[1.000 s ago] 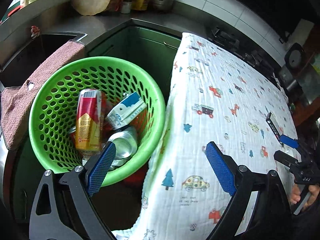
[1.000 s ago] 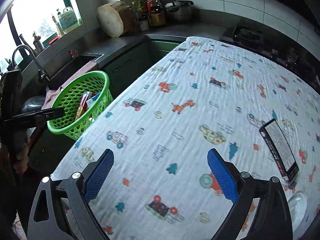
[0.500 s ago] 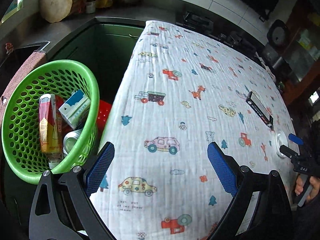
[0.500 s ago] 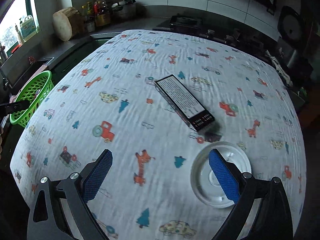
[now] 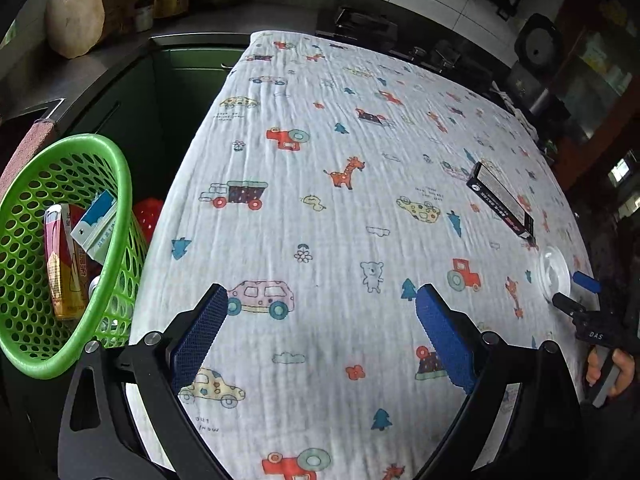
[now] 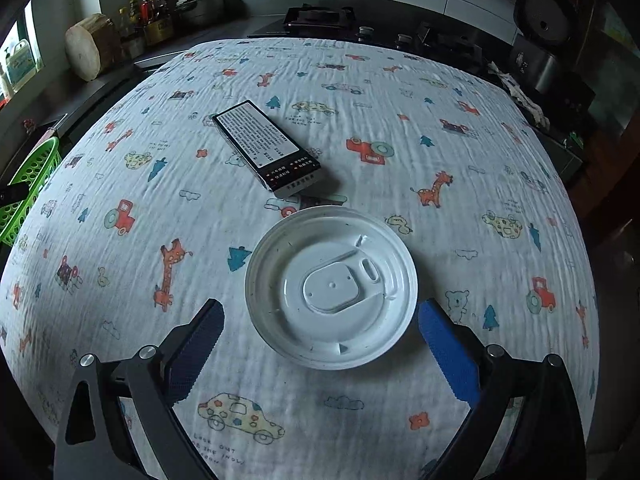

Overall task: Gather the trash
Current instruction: 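Grasp the black-and-white box with the left tool while the right tool grasps the white plastic lid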

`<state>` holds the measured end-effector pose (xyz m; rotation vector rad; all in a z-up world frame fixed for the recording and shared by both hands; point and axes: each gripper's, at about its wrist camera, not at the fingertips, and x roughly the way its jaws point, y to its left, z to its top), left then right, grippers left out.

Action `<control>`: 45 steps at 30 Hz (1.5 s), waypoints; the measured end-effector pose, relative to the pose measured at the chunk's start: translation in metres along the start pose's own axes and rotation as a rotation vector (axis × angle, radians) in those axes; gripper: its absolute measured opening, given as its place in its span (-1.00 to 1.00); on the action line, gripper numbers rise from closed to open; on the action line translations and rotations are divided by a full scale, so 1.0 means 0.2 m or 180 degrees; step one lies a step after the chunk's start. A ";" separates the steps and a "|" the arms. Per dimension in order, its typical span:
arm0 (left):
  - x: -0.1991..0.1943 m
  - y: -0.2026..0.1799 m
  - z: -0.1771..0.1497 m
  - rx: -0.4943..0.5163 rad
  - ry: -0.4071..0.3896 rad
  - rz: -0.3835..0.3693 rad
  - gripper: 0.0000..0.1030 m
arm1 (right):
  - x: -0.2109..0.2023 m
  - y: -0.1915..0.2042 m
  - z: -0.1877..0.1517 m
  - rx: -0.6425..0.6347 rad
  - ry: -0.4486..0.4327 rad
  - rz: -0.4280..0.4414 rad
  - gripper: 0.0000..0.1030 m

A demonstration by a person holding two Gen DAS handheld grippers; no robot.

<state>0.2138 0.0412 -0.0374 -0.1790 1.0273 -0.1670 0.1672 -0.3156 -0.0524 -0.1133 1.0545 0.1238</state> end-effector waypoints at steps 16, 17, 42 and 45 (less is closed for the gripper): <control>0.13 -0.30 0.05 0.0337 0.0151 -0.0086 0.82 | 0.11 -0.07 0.02 0.0038 0.0090 0.0192 0.84; 0.14 -0.32 0.05 0.0352 0.0161 -0.0094 0.82 | 0.11 -0.07 0.02 0.0023 0.0090 0.0187 0.84; 0.52 -0.96 0.33 0.0086 0.0604 -0.0358 0.82 | 0.06 -0.11 -0.05 0.0049 0.0059 0.0236 0.75; 0.61 -1.02 0.37 -0.0119 0.0712 -0.0324 0.82 | 0.05 -0.11 -0.05 0.0052 0.0042 0.0235 0.75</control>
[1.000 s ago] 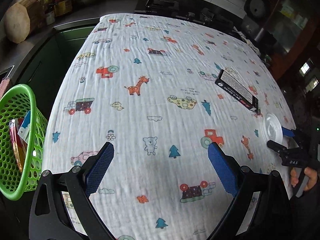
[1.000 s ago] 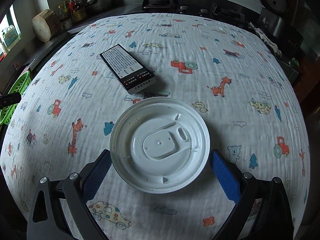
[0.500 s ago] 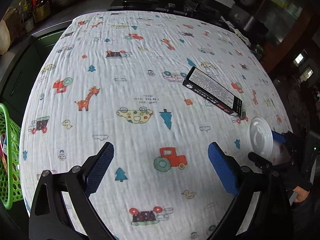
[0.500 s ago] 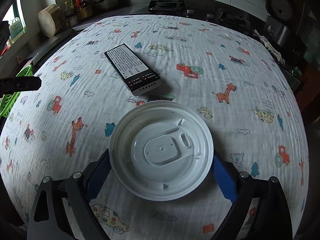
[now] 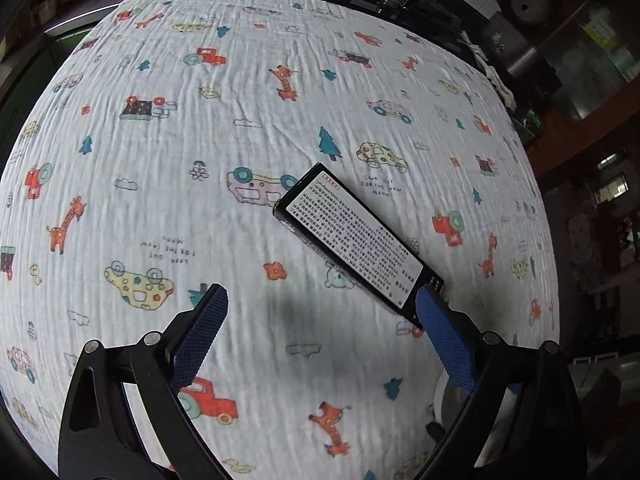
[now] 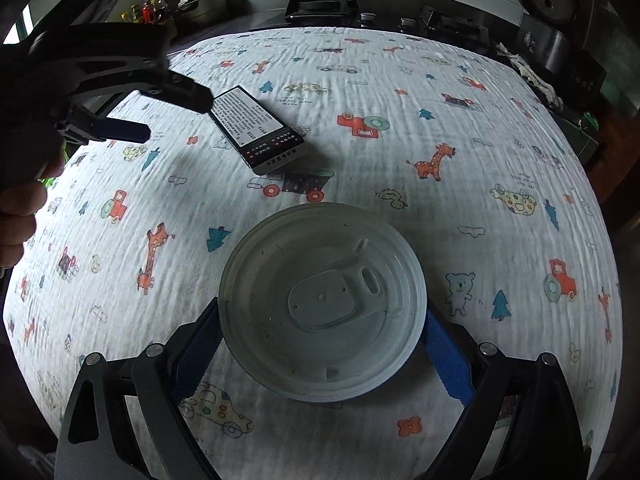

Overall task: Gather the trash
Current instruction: 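Grasp the black-and-white box with the left tool while the right tool grasps the white plastic lid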

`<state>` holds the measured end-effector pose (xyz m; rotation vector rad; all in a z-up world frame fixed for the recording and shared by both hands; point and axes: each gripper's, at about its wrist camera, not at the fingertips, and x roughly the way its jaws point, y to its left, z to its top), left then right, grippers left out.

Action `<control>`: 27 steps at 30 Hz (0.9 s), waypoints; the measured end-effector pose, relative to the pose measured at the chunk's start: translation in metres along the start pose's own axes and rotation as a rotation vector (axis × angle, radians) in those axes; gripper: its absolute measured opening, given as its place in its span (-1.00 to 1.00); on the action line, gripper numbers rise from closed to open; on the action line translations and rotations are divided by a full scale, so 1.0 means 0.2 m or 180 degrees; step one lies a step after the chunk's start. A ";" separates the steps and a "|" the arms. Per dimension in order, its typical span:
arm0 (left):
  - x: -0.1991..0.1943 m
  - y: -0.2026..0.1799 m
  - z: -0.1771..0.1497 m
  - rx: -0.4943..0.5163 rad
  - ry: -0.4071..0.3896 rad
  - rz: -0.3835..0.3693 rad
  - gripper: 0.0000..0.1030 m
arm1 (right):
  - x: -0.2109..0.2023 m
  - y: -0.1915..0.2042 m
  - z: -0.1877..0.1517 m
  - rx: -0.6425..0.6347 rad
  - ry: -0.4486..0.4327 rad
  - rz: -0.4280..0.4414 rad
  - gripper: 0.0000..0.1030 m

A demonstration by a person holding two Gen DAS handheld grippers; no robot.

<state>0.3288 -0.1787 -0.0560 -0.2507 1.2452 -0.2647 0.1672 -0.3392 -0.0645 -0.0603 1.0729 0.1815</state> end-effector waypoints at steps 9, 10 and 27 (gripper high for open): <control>0.17 -0.11 0.09 -0.0456 0.0214 0.0042 0.59 | -0.01 -0.04 -0.02 -0.0011 -0.0009 0.0032 0.75; 0.18 -0.13 0.10 -0.0487 0.0225 0.0069 0.58 | -0.01 -0.04 -0.03 -0.0021 -0.0008 0.0039 0.75; 0.20 -0.26 0.05 -0.0072 -0.0007 0.0802 0.23 | -0.04 -0.03 -0.07 -0.0018 -0.0040 0.0108 0.75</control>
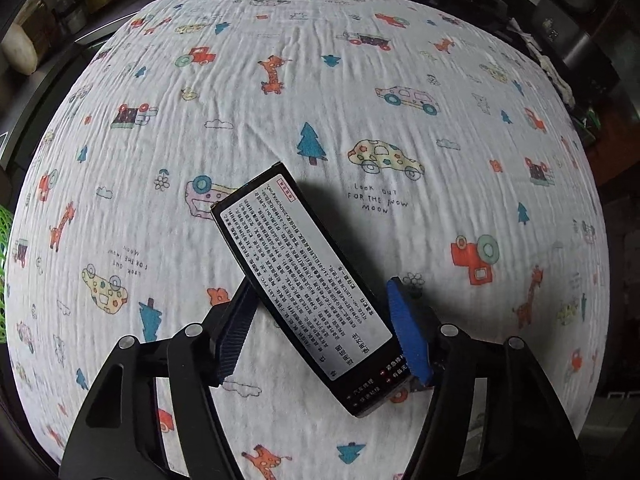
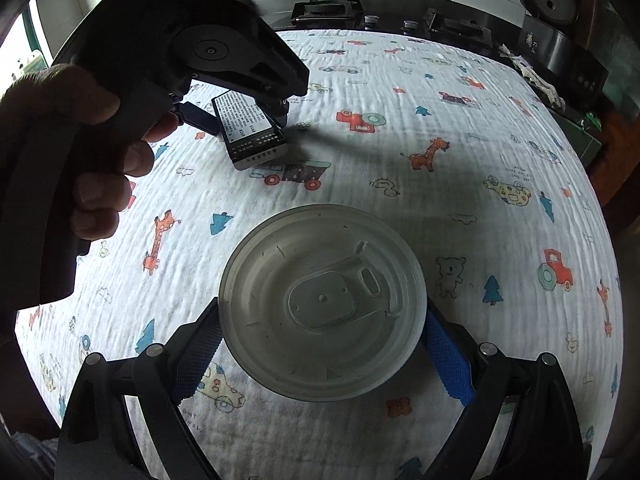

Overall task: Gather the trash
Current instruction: 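Grasp the black-and-white box with the left tool while the right tool grasps the white plastic lid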

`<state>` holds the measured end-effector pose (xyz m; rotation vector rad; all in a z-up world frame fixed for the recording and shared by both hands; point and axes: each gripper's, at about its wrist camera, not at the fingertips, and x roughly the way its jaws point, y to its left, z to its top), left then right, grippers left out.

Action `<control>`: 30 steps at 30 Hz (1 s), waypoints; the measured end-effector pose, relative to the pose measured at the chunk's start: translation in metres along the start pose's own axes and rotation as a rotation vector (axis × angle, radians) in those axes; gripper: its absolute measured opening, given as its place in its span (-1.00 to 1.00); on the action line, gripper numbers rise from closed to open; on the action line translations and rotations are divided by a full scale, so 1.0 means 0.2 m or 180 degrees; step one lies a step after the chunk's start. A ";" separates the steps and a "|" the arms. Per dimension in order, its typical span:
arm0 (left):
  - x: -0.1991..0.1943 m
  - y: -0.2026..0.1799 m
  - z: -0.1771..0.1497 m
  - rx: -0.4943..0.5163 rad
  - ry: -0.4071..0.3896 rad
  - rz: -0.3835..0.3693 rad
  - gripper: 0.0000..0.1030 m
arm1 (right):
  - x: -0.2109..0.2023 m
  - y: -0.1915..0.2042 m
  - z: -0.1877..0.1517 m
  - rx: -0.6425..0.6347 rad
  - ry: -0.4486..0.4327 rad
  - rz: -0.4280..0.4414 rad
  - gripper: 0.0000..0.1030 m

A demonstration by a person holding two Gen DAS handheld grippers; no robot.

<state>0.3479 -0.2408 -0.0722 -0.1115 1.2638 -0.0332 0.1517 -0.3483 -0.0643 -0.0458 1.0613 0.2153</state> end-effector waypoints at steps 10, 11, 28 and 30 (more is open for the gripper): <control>-0.08 0.26 -0.12 0.0331 0.0025 -0.0543 0.02 | -0.06 0.12 0.00 -0.0050 -0.0083 0.0084 0.74; -0.09 0.30 -0.13 0.0353 0.0008 -0.0542 0.02 | -0.05 0.14 0.00 -0.0069 -0.0082 0.0094 0.74; -0.33 1.06 -0.26 0.0307 -0.0364 -0.0610 -0.05 | 0.04 0.68 0.21 -0.0492 -0.0063 0.0464 0.74; -0.38 1.17 -0.28 0.0262 -0.0427 -0.0592 -0.05 | 0.06 0.76 0.24 -0.0559 -0.0050 0.0514 0.74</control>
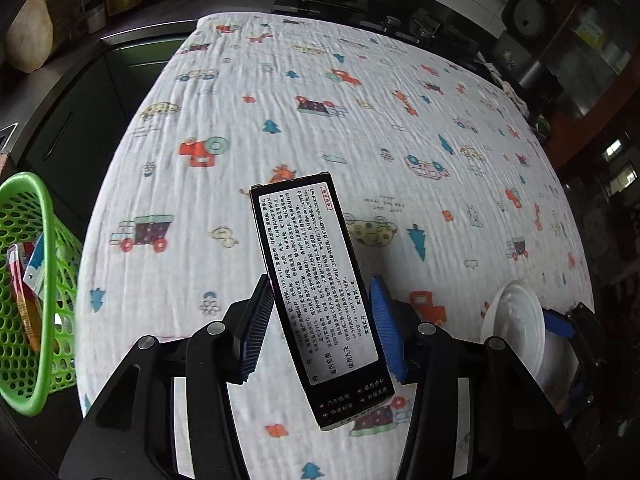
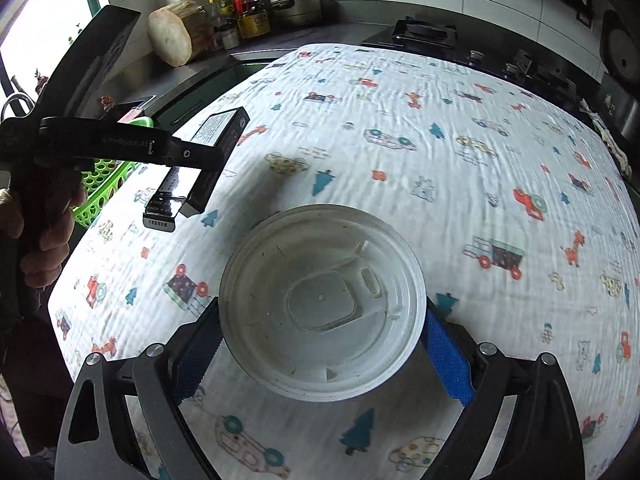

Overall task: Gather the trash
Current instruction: 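Grasp the black-and-white box with the left tool while the right tool grasps the white plastic lid, then drop the box into the green basket with the left tool while the right tool drops the white lid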

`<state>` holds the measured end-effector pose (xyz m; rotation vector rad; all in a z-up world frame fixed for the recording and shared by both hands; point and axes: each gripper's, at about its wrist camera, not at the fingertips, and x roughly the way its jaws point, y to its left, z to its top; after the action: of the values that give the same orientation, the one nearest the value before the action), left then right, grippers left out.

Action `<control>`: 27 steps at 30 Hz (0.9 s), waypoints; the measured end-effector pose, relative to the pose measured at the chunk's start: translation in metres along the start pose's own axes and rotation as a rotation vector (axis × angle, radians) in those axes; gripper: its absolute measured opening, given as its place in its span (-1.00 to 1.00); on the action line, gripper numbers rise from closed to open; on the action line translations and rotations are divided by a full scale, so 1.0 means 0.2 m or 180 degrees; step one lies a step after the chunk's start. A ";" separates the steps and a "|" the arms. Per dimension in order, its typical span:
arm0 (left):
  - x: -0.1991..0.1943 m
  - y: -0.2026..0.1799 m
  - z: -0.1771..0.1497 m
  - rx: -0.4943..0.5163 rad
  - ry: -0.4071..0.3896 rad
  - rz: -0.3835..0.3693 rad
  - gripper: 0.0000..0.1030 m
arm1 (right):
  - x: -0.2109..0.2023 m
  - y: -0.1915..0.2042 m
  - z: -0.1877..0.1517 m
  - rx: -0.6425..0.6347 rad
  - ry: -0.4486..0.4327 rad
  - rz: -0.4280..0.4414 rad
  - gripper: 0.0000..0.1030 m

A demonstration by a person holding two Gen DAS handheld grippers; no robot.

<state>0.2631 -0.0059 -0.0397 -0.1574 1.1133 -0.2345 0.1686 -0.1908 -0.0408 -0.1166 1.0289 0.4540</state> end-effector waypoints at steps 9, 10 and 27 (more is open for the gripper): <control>-0.38 0.54 -0.09 -0.0329 -0.0396 0.0349 -0.05 | 0.13 0.41 0.25 -0.0391 -0.0014 0.0278 0.74; -0.42 0.61 -0.09 -0.0382 -0.0432 0.0415 -0.05 | 0.14 0.45 0.28 -0.0426 -0.0019 0.0311 0.74; -0.57 1.52 -0.31 -0.1107 -0.0428 0.1041 -0.01 | 0.42 1.21 0.69 -0.0914 -0.0023 0.0834 0.74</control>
<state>0.1917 0.3171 -0.0423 -0.2921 1.0215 0.2607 0.2136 0.0955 -0.0130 -0.2373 0.9712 0.8400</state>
